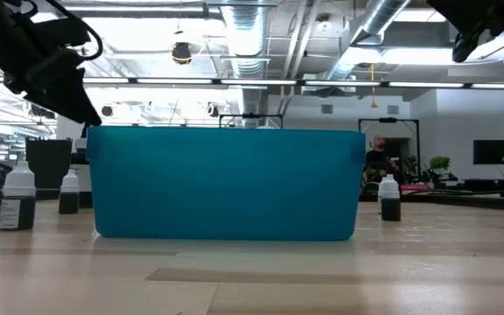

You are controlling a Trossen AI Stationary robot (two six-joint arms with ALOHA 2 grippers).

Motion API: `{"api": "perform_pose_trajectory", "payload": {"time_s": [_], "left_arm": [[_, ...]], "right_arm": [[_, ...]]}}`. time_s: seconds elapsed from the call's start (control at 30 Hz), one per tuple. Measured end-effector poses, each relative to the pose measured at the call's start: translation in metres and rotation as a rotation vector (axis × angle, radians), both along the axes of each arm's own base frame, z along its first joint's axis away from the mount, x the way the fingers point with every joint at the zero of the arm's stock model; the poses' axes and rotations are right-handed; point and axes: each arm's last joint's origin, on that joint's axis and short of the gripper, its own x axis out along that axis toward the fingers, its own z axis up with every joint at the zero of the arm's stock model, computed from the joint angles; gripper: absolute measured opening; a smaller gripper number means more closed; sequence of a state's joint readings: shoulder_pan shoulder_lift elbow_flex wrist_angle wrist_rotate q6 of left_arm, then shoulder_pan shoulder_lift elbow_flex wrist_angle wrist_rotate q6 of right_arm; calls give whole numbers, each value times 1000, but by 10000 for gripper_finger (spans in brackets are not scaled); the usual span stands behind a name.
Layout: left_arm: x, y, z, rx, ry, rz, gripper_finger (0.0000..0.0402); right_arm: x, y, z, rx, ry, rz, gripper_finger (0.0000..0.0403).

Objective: Pick & Place food coloring
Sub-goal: Put the big black food coloring bottle into the blue bin

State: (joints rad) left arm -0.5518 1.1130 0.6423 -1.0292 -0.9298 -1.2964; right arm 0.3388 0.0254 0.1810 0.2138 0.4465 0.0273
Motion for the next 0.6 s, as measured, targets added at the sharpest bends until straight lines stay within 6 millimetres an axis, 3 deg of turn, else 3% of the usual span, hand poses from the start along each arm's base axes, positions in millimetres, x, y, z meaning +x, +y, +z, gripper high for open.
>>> {"api": "perform_pose_trajectory", "payload": {"time_s": [0.6], "left_arm": [[-3, 2, -15, -2, 5, -2, 313]], "right_arm": [[0, 0, 0, 1, 0, 0, 59]]}}
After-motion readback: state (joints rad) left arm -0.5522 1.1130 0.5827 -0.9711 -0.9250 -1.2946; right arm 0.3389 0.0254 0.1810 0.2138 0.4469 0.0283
